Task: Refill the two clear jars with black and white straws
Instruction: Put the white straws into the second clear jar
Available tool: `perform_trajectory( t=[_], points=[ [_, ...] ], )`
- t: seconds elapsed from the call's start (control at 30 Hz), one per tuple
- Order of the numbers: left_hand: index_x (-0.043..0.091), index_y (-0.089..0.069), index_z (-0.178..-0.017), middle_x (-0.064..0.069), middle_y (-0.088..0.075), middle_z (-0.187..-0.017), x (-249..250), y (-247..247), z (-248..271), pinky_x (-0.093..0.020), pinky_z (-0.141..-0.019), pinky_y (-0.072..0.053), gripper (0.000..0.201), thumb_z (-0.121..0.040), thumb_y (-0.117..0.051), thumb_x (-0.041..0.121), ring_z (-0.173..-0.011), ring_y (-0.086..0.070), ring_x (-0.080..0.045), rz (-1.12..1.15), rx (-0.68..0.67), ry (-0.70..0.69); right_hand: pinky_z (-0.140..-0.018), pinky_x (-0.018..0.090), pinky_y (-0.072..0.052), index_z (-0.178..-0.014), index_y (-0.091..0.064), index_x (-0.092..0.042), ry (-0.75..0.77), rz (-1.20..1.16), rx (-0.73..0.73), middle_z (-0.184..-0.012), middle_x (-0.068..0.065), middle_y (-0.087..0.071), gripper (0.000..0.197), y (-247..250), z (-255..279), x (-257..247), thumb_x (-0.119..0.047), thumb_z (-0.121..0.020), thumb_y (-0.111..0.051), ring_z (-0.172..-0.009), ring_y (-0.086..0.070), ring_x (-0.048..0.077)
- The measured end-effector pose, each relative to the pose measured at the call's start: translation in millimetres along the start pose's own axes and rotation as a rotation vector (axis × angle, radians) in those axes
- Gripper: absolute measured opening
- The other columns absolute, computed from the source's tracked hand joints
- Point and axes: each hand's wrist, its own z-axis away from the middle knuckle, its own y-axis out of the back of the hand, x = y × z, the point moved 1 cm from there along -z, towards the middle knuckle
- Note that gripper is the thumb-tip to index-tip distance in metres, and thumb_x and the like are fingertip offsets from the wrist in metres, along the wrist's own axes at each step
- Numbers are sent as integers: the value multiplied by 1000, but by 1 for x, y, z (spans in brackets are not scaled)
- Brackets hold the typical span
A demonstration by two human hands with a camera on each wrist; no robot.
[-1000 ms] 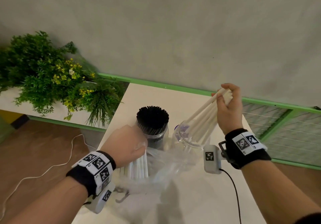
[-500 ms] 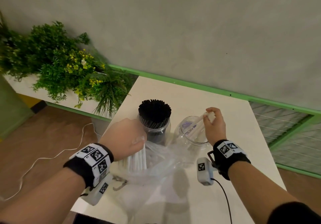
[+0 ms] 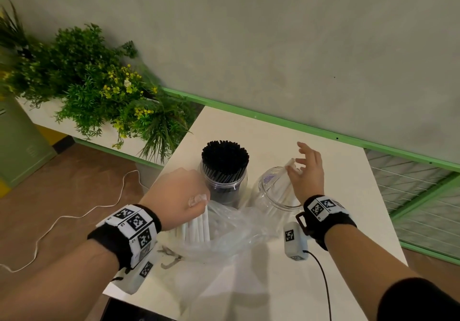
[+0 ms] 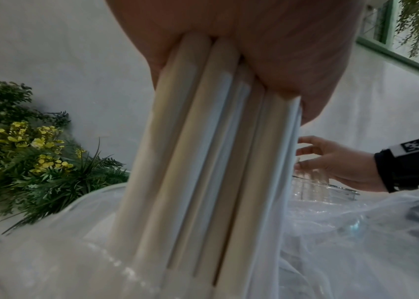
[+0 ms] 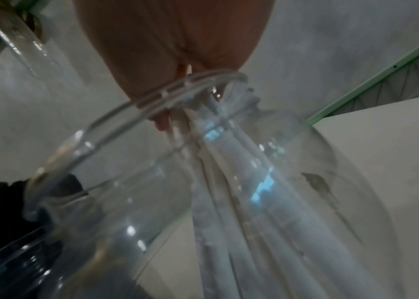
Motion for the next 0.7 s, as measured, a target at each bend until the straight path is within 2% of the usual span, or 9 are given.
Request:
perform_trajectory(
  t=[0.1,0.17,0.2,0.3,0.4,0.47,0.53,0.6,0.7],
  points=[
    [37,-65,-86,12,-58,-97,1,0,0,-28,-69,-37,27,-80,-41,47,-81,-49,-13,-2,9,3,-82,20,-45,-134,-49,-22,98,109,16,-131,3,-46,48,2,-1,2,-2,-90,-55,-107,-54,17],
    [37,-65,-85,12,-58,-96,2,0,0,-28,-69,-38,27,-80,-40,46,-81,-50,-14,-6,13,7,-90,33,-47,-131,-54,-23,174,249,-86,-131,3,-49,38,1,-1,6,-11,-95,-52,-113,-52,22],
    [37,-65,-86,11,-58,-96,2,1,-1,-28,-70,-38,28,-80,-40,47,-82,-51,-14,-9,10,8,-90,34,-46,-128,-57,-23,202,323,-149,-129,3,-52,33,-1,-1,9,-17,-96,-53,-113,-51,24],
    [37,-65,-89,12,-57,-97,3,1,-2,-30,-72,-41,31,-81,-37,49,-85,-50,-13,-17,-13,16,-85,31,-41,-113,-67,-17,229,417,-236,-110,5,-60,25,-3,-1,17,-29,-92,-62,-103,-52,26],
    [37,-65,-91,12,-56,-99,3,1,-2,-29,-72,-40,32,-81,-37,49,-85,-49,-13,-25,-12,21,-83,33,-42,-99,-70,-10,240,344,-155,-95,7,-61,18,-3,-4,20,-22,-85,-71,-93,-52,29],
    [37,-65,-90,12,-56,-99,3,1,-2,-29,-72,-40,30,-81,-39,48,-85,-49,-13,-19,-7,22,-82,26,-36,-93,-70,-8,271,298,-71,-91,8,-60,14,-3,-8,16,-15,-82,-74,-90,-52,30],
    [37,-65,-90,12,-56,-99,3,0,-2,-29,-72,-41,28,-81,-40,47,-85,-50,-13,-15,0,22,-81,19,-29,-90,-70,-7,326,272,-7,-90,10,-59,13,-1,-14,7,-11,-80,-75,-89,-50,30],
    [37,-65,-89,12,-56,-99,3,0,-1,-30,-71,-41,28,-81,-40,47,-86,-49,-13,-14,2,24,-82,19,-28,-91,-69,-7,395,288,11,-90,10,-58,14,0,-22,-1,-11,-80,-76,-88,-48,29],
    [37,-64,-88,12,-56,-99,4,0,-1,-30,-70,-41,27,-81,-40,46,-86,-49,-12,-12,6,27,-82,22,-33,-98,-68,-8,433,335,-74,-92,8,-57,20,-1,-23,1,-14,-80,-75,-89,-48,26]
  ],
)
